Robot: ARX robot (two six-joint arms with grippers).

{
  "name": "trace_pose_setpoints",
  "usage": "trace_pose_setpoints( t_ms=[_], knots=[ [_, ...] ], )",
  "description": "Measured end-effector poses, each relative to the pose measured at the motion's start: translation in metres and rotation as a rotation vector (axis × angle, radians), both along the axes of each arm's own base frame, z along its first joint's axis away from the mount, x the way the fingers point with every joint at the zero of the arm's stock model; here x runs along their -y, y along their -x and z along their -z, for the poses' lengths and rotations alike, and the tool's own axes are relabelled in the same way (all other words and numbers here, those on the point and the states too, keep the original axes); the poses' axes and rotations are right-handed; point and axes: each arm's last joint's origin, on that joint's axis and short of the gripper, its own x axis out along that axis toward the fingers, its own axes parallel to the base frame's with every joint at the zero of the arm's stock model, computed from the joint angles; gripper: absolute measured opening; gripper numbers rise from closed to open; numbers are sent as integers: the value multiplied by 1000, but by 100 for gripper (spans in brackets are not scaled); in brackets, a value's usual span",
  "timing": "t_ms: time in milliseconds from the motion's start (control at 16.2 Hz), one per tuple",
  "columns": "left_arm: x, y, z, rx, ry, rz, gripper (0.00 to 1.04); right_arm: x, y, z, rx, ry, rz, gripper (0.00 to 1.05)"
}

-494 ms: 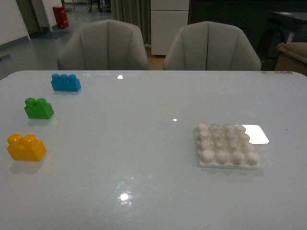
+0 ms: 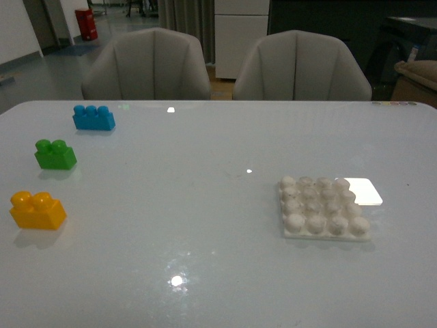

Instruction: Insert yellow block into base center

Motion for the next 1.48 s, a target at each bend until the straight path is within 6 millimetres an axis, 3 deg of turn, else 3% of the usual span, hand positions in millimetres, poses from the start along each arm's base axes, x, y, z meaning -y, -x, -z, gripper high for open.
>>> trace_pose_setpoints(
  t_ms=[1050,1112,1235,1297,1421,1482],
  knots=[
    [0,0,0,0,0,0,98,0,0,0,-5,-1,4,98],
    [0,0,0,0,0,0,98,-2,-2,1,-85,-34,112,98],
    [0,0,0,0,0,-2,98,13,-23,-29,-54,-76,399,98],
    [0,0,0,-1,0,0,98,18,-36,-48,5,-85,418,98],
    [0,0,0,0,0,0,98,17,-87,-85,37,-59,313,98],
    [0,0,0,0,0,0,98,18,-130,-92,-44,-40,267,98]
  ],
)
